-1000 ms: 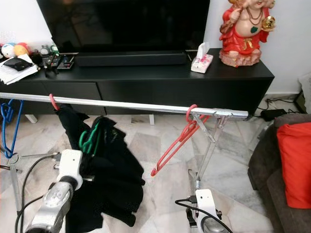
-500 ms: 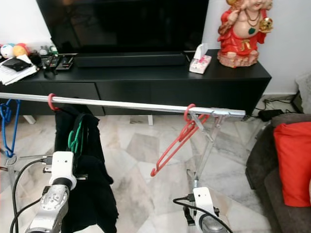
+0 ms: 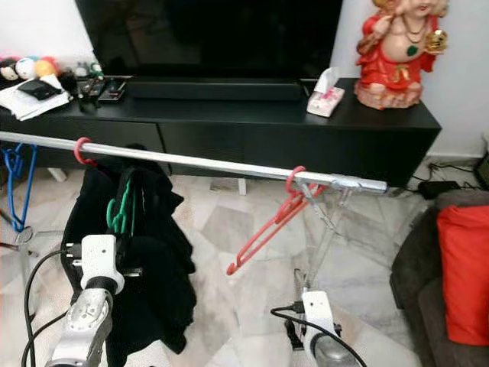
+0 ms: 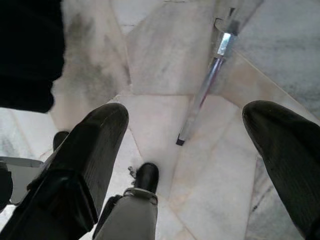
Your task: Hang hanger
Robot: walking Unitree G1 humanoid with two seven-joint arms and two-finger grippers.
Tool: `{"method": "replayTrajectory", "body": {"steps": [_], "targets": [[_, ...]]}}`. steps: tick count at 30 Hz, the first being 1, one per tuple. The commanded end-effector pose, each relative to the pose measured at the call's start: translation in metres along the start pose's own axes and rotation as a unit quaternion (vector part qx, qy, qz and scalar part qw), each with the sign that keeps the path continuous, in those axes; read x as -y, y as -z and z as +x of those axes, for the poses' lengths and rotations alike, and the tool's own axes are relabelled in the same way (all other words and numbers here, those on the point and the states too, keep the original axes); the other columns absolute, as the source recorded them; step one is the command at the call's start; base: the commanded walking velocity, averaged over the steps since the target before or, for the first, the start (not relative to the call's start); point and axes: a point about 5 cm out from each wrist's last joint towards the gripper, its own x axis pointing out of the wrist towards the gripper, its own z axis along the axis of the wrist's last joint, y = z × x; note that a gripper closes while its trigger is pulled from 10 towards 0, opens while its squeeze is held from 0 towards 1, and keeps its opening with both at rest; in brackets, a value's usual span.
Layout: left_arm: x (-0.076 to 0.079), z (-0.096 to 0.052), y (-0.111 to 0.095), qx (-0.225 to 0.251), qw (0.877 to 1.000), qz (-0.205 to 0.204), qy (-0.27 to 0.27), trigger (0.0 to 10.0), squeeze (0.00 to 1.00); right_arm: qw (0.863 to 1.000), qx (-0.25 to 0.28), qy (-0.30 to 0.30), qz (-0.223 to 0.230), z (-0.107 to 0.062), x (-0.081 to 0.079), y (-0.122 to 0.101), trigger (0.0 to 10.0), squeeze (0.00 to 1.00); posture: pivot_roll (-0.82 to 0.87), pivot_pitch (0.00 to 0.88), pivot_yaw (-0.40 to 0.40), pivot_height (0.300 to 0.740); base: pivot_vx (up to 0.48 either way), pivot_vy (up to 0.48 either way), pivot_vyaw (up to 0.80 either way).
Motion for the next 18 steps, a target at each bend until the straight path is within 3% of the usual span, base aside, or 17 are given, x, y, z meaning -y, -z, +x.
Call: {"method": "replayTrajectory", "body": {"steps": [1, 12, 14, 18], "targets": [[0.001, 0.000, -0.008, 0.030, 1.000, 0.002, 0.005, 10.0, 0.00, 1.000, 0.006, 0.000, 0.001, 0.001, -0.001, -0.005, 10.0, 0.00, -0.15, 0.000, 0.018, 0.740, 0.000, 0.000, 0.00], [0.005, -0.001, -0.006, 0.030, 0.999, 0.012, 0.023, 10.0, 0.00, 1.000, 0.019, -0.002, 0.002, 0.003, -0.002, -0.018, 10.0, 0.00, -0.14, 0.000, 0.016, 0.740, 0.000, 0.000, 0.00], [0.004, 0.000, -0.007, 0.031, 0.999, 0.013, 0.022, 10.0, 0.00, 0.999, 0.033, -0.005, 0.001, 0.005, -0.008, -0.038, 10.0, 0.00, -0.14, 0.000, 0.016, 0.740, 0.000, -0.351, 0.00], [0.003, 0.001, -0.008, 0.033, 0.999, 0.014, 0.021, 10.0, 0.00, 1.000, 0.029, -0.004, -0.001, 0.005, -0.008, -0.034, 10.0, 0.00, -0.14, 0.000, 0.016, 0.740, 0.000, -0.309, 0.00]]}}
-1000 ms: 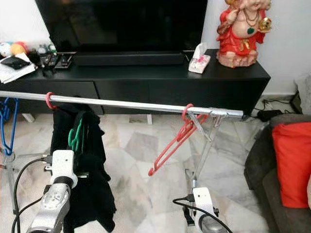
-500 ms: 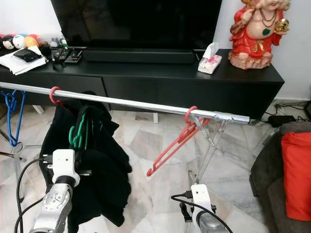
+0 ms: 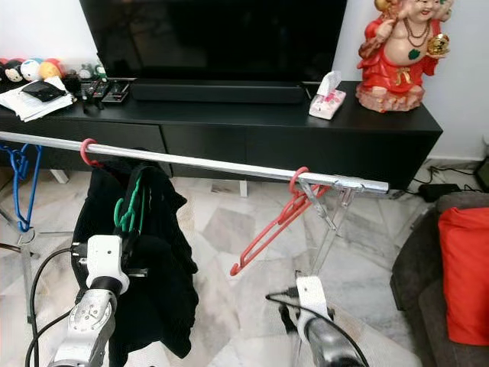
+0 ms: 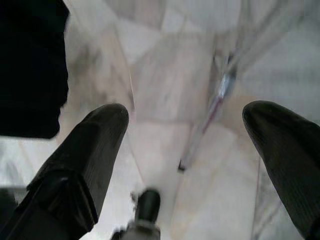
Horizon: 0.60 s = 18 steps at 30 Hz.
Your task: Hang hanger
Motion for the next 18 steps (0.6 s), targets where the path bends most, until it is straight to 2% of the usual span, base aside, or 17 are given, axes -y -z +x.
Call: {"method": "replayTrajectory", "body": {"steps": [1, 4, 18], "targets": [[-0.0018, 0.0023, -0.0075, 0.024, 1.000, 0.013, 0.001, 10.0, 0.00, 1.000, -0.015, 0.002, 0.007, -0.0014, 0.0004, 0.0105, 10.0, 0.00, -0.14, 0.000, 0.016, 0.740, 0.255, -0.251, 0.00], [-0.0005, 0.0031, -0.0079, 0.024, 0.999, 0.024, 0.008, 10.0, 0.00, 1.000, -0.017, 0.002, 0.005, -0.0017, 0.0005, 0.0122, 10.0, 0.00, -0.14, 0.000, 0.016, 0.740, 0.336, 0.000, 0.00], [0.0000, 0.0034, -0.0092, 0.028, 0.999, 0.020, 0.006, 10.0, 0.00, 1.000, -0.018, 0.002, 0.005, -0.0016, 0.0007, 0.0114, 10.0, 0.00, -0.14, 0.000, 0.015, 0.740, 0.418, 0.000, 0.00]]}}
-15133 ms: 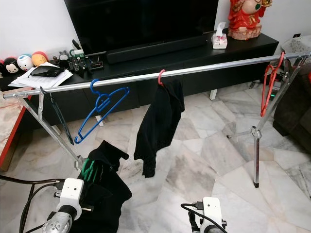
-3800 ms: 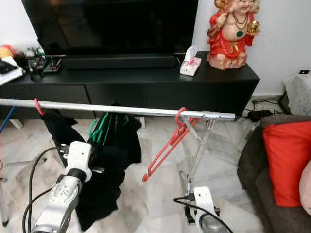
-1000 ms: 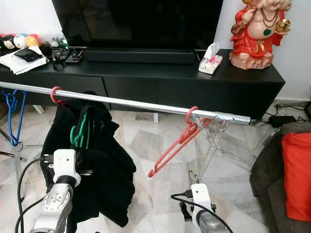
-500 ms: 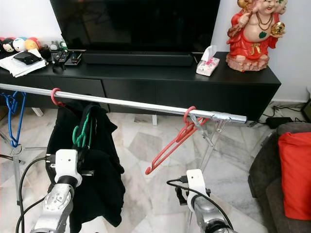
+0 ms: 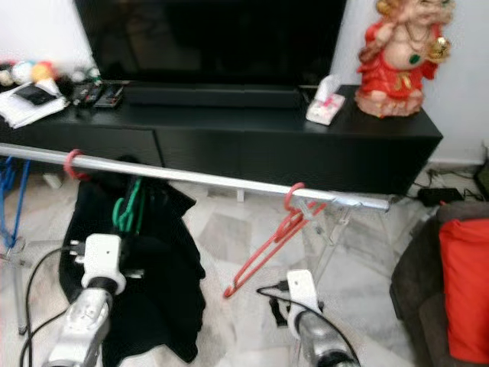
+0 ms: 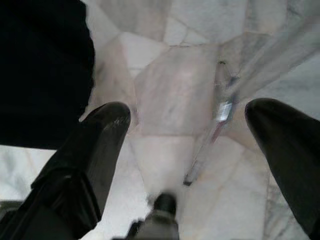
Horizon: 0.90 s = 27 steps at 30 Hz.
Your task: Hang hanger
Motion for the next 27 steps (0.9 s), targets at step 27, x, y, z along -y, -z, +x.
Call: {"method": "replayTrajectory", "body": {"steps": [27], "targets": [[0.008, -0.003, -0.024, 0.081, 0.997, 0.014, 0.000, 10.0, 0.00, 1.000, -0.005, 0.010, 0.001, -0.002, 0.012, 0.003, 10.0, 0.00, -0.15, 0.000, 0.006, 0.740, 0.059, 0.000, 0.00]]}}
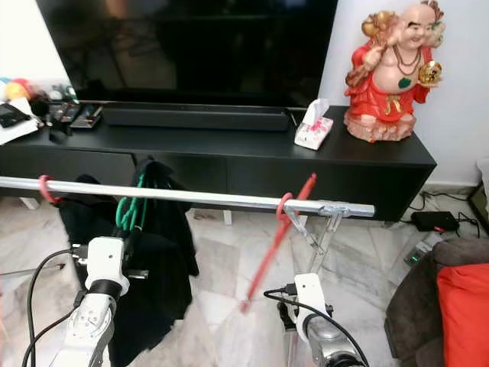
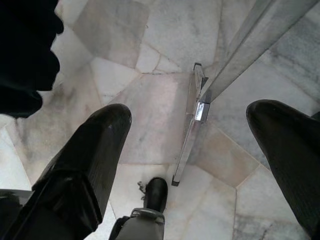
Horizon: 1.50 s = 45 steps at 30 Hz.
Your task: Hang hanger
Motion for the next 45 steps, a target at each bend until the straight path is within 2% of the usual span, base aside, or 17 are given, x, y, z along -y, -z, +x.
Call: {"method": "replayTrajectory", "body": {"steps": [1, 3, 5, 13, 19, 27, 31, 35, 45], "targets": [[-0.003, 0.009, -0.017, 0.046, 0.999, 0.011, -0.009, 10.0, 0.00, 1.000, 0.002, 0.002, 0.004, 0.000, 0.001, -0.001, 10.0, 0.00, -0.15, 0.000, 0.004, 0.740, 0.000, 0.000, 0.00], [-0.004, 0.010, -0.018, 0.048, 0.999, 0.011, -0.015, 10.0, 0.00, 1.000, 0.002, 0.002, 0.003, 0.000, 0.001, -0.001, 10.0, 0.00, -0.15, 0.000, 0.004, 0.740, 0.000, 0.000, 0.00], [-0.003, 0.019, -0.015, 0.028, 0.999, 0.015, -0.013, 10.0, 0.00, 1.000, 0.001, 0.002, 0.002, 0.000, 0.002, -0.001, 10.0, 0.00, -0.15, 0.000, 0.003, 0.740, 0.000, 0.000, 0.00], [-0.002, 0.039, -0.016, 0.004, 1.000, 0.008, -0.027, 10.0, 0.00, 1.000, 0.000, 0.003, 0.002, 0.000, 0.003, -0.001, 10.0, 0.00, -0.16, 0.000, 0.002, 0.740, 0.000, 0.000, 0.00], [-0.008, 0.047, -0.016, -0.011, 0.999, -0.003, -0.046, 10.0, 0.00, 1.000, 0.000, 0.003, 0.002, 0.000, 0.003, -0.001, 10.0, 0.00, -0.16, 0.000, 0.002, 0.740, 0.000, 0.000, 0.00], [-0.010, 0.054, -0.022, 0.002, 0.998, -0.023, -0.058, 10.0, 0.00, 1.000, -0.001, 0.003, 0.001, 0.000, 0.004, 0.000, 10.0, 0.00, -0.17, 0.000, 0.000, 0.740, 0.000, 0.000, 0.00], [-0.011, 0.060, -0.022, -0.016, 0.997, -0.049, -0.066, 10.0, 0.00, 1.000, -0.002, 0.003, 0.001, -0.001, 0.004, 0.000, 10.0, 0.00, -0.17, 0.000, -0.001, 0.740, 0.000, 0.000, 0.00], [-0.008, 0.065, -0.018, -0.049, 0.996, -0.057, -0.054, 10.0, 0.00, 1.000, -0.003, 0.003, 0.000, -0.001, 0.004, 0.000, 10.0, 0.00, -0.17, 0.000, -0.001, 0.740, 0.000, 0.000, 0.00], [-0.002, 0.067, -0.006, -0.118, 0.992, -0.048, -0.025, 10.0, 0.00, 1.000, -0.004, 0.002, 0.000, 0.000, 0.004, 0.000, 10.0, 0.00, -0.17, 0.000, 0.000, 0.740, 0.000, 0.000, 0.00]]}}
